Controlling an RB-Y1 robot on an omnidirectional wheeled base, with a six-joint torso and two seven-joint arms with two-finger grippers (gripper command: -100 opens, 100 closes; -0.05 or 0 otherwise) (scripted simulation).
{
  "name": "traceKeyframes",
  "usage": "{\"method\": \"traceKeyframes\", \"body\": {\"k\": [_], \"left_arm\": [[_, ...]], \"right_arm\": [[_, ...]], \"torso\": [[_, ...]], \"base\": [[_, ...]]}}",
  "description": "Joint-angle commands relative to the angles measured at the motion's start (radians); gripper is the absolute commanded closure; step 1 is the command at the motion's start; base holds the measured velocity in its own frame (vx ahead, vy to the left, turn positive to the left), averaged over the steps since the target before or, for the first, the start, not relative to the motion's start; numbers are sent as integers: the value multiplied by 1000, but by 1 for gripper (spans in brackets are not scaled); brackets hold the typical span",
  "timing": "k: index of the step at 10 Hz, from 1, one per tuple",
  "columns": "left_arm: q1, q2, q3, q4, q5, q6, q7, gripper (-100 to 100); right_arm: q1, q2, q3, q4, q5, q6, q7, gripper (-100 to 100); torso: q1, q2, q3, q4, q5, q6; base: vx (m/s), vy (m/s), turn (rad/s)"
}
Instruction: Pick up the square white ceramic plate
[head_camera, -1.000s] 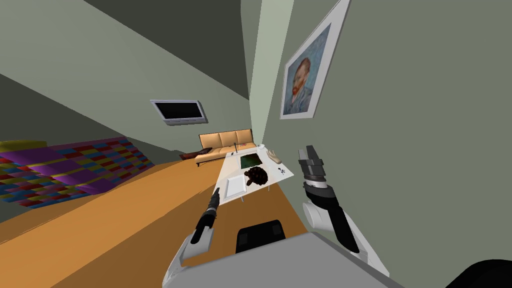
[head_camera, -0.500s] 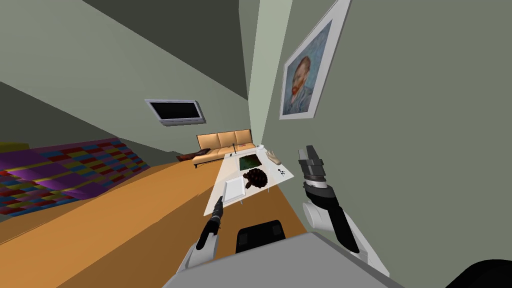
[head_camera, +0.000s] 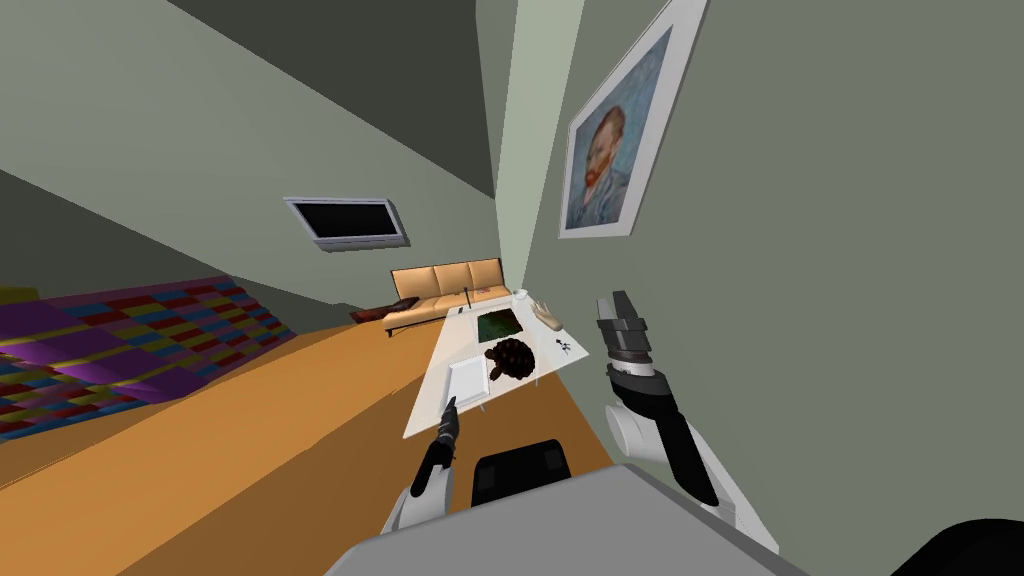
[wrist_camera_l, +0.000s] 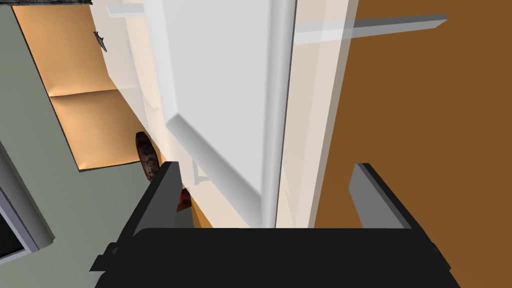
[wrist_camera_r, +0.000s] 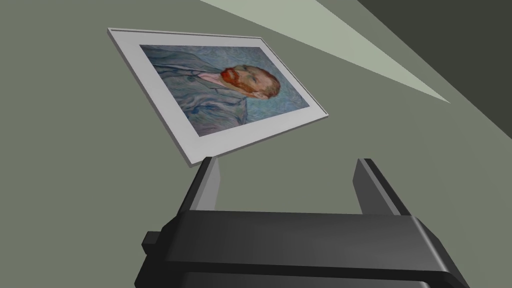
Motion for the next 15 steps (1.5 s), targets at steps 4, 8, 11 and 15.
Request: {"method": "traceKeyframes", "body": {"k": [4, 8, 11, 15], "left_arm": [[-10, -1, 3, 49, 2, -40, -3, -100], [-13, 0, 3, 71, 3, -58, -3, 100], [-1, -3, 2, 82, 3, -49, -2, 100], [-10, -1, 3, 49, 2, -40, -3, 100]], "right_arm": [[0, 0, 0, 0, 0, 0, 0, 0], [0, 0, 0, 0, 0, 0, 0, 0], [0, 0, 0, 0, 0, 0, 0, 0], [0, 0, 0, 0, 0, 0, 0, 0]], "torso": [[1, -1, 0, 0, 0, 0], [1, -2, -1, 0, 0, 0], [1, -2, 3, 8, -4, 3], [2, -3, 4, 11, -6, 3]], "base": [[35, 4, 2], [47, 5, 5], [-9, -4, 6], [-22, -2, -8]]}}
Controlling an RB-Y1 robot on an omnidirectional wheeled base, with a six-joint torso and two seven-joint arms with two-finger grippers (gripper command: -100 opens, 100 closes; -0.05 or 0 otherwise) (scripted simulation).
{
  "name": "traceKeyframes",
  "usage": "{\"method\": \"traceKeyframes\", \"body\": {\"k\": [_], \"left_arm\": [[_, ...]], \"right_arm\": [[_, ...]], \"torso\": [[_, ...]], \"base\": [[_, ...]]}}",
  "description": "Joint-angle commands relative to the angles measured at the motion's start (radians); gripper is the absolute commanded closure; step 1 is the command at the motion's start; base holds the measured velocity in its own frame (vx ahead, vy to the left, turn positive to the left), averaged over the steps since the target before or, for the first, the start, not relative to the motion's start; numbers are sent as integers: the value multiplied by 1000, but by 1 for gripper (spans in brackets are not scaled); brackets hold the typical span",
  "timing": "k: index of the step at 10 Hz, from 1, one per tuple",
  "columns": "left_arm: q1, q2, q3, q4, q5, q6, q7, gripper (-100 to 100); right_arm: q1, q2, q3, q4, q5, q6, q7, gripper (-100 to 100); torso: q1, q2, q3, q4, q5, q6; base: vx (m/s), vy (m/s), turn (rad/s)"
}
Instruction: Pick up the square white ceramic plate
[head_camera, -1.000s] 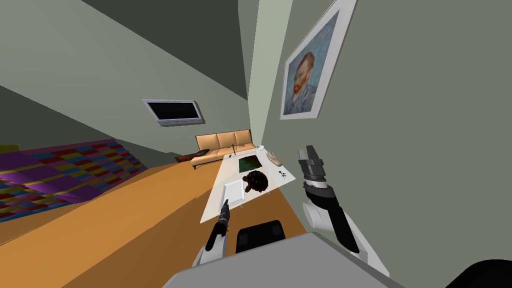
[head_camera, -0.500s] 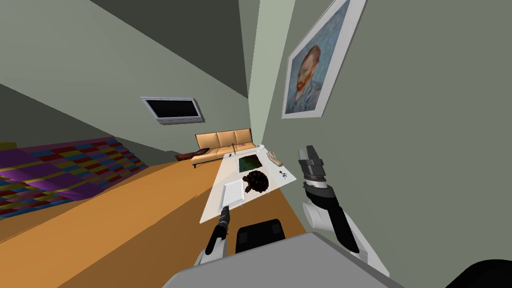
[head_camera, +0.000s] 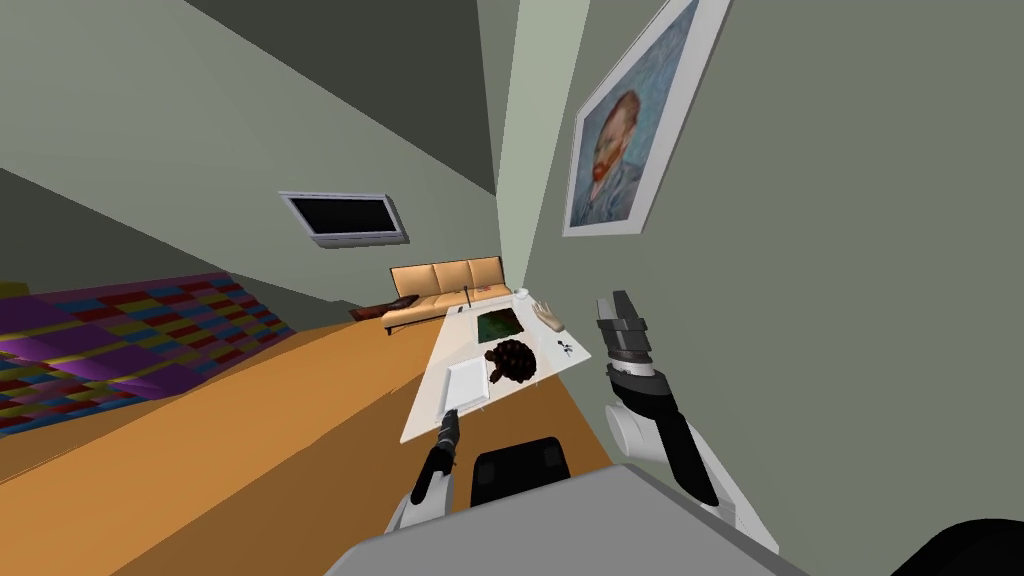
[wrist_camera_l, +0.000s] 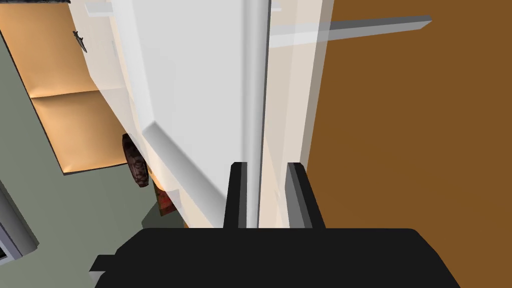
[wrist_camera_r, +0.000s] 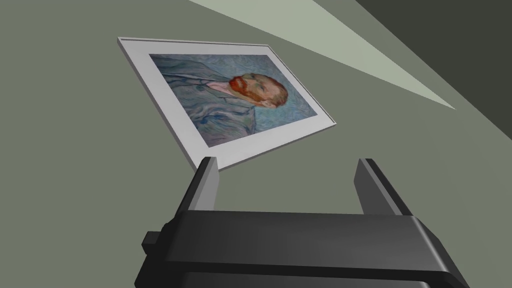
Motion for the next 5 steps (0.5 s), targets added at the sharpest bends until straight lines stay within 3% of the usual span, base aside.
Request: {"method": "traceKeyframes", "body": {"k": [1, 3, 4, 5], "left_arm": [[2, -3, 1, -30, -3, 8, -3, 100], [9, -4, -1, -69, -4, 41, -2, 100], [9, -2, -2, -61, -3, 30, -2, 100], [10, -2, -3, -65, -3, 35, -1, 0]], "right_arm": [[0, 0, 0, 0, 0, 0, 0, 0], [0, 0, 0, 0, 0, 0, 0, 0], [0, 0, 0, 0, 0, 0, 0, 0], [0, 0, 0, 0, 0, 0, 0, 0]], "torso": [[0, 0, 0, 0, 0, 0], [0, 0, -1, -2, 1, 0], [0, 1, 0, -2, 1, 0], [0, 0, -1, -2, 2, 0]], "base": [[-28, 3, -5], [-53, -6, -7], [-30, -7, 1], [-6, -1, 1]]}}
